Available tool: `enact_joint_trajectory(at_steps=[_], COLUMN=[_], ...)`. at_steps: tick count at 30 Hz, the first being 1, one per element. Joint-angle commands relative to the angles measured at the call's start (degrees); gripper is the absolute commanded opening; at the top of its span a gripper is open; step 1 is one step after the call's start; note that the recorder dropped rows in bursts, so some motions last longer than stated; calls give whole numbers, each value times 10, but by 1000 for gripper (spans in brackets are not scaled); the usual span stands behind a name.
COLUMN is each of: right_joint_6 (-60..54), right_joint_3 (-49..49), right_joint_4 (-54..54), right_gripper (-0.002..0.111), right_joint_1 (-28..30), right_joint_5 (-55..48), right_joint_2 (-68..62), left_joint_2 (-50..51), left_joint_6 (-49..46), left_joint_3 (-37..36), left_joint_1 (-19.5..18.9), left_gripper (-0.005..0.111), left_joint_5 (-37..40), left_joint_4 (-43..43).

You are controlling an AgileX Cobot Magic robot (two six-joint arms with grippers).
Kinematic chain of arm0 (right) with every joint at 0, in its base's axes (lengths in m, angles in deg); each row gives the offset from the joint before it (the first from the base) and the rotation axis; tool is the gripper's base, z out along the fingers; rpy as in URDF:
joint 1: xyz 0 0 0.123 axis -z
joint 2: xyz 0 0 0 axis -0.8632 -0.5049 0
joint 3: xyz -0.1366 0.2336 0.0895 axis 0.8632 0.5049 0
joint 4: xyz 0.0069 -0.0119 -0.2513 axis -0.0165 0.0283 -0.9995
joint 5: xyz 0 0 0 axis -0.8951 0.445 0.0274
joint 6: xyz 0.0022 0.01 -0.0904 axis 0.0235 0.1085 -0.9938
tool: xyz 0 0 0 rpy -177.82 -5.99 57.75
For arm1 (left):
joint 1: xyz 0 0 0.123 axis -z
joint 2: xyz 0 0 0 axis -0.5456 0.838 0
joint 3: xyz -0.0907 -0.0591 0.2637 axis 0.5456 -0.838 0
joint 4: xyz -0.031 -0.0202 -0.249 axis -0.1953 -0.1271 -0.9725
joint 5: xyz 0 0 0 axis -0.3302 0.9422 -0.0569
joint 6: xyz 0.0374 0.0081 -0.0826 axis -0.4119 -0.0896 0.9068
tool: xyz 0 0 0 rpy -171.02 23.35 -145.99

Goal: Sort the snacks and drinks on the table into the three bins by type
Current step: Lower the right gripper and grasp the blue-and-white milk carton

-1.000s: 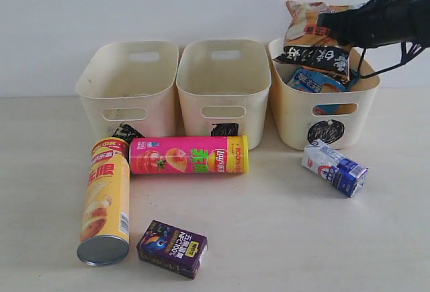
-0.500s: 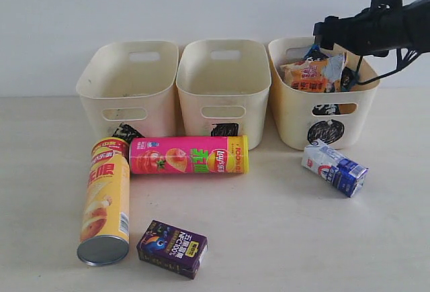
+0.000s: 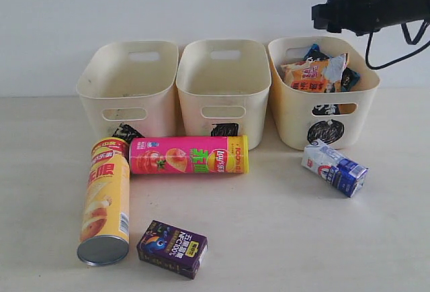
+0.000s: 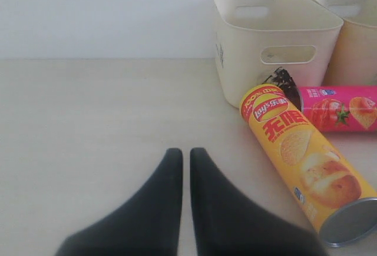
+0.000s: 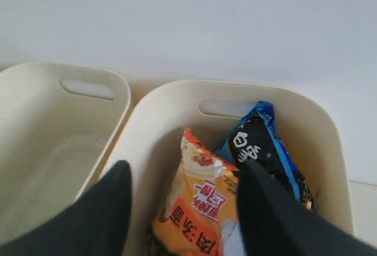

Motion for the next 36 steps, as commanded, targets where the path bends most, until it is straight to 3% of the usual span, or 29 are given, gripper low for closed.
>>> enact_joint_trajectory(at_steps=[1, 2, 12, 15, 22, 27, 30, 36], right_joint_6=[33, 40, 286, 303, 282, 214, 176, 178], right_joint_3=[-3, -3, -3, -3, -3, -3, -3, 23], right_joint_4=[-108, -130, -508, -559, -557, -462, -411, -433], right_gripper=[5, 0, 0, 0, 0, 0, 0, 0], right_joint_1=[4, 4, -2, -5, -6, -6, -8, -42], right_joint_5=[-69, -88, -226, -291, -391, -449, -468, -461], right_joint_2=[34, 42, 110, 121, 133, 133, 133, 134], left_joint_2=[-2, -2, -2, -2, -2, -2, -2, -2], left_joint_6=[5, 5, 5, 5, 5, 5, 5, 5], left_joint_3=[1, 1, 1, 1, 1, 1, 1, 1], left_joint_1=[-2, -2, -2, -2, -2, -2, -2, -2], left_gripper=[4, 4, 4, 4, 4, 4, 4, 4], left_joint_5=[-5, -5, -5, -4, -4, -5, -5, -4], left_joint_4=[-3, -3, -3, -3, -3, -3, -3, -3])
